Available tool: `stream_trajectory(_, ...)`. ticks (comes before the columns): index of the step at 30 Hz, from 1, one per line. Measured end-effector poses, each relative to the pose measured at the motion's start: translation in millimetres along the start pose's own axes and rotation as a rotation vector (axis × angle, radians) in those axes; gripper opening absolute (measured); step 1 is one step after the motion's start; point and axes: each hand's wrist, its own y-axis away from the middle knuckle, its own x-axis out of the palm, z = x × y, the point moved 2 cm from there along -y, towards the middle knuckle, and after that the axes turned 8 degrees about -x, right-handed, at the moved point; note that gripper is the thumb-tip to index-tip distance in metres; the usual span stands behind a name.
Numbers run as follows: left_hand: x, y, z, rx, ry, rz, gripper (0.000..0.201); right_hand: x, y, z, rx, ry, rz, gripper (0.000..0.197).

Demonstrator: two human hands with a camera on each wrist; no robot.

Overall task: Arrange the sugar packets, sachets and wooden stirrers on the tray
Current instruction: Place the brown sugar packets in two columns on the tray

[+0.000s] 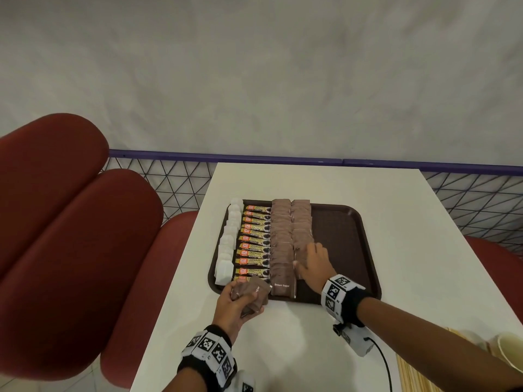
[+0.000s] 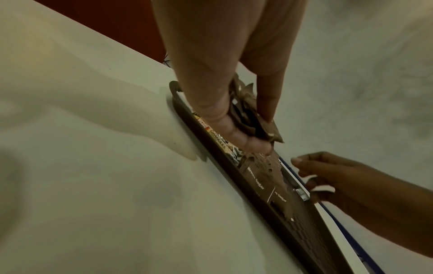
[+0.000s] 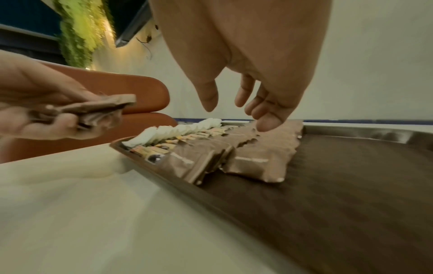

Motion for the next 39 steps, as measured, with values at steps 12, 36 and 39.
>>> stream_trajectory(12,-4,7,1,0.037,-0.005,-0.015,0.029,32,18,67,-0.305,-0.393,0.447,0.064)
stream_trajectory(36,-3,-1,4,0.01,-0.079,0.004,0.027,20,12,37,-0.088,-0.734,0.346,0.013)
stream_trajectory(39,-1,-4,6,-0.008,-0.1,0.007,0.03,15,12,29,-0.108,-0.67,0.305,0.019)
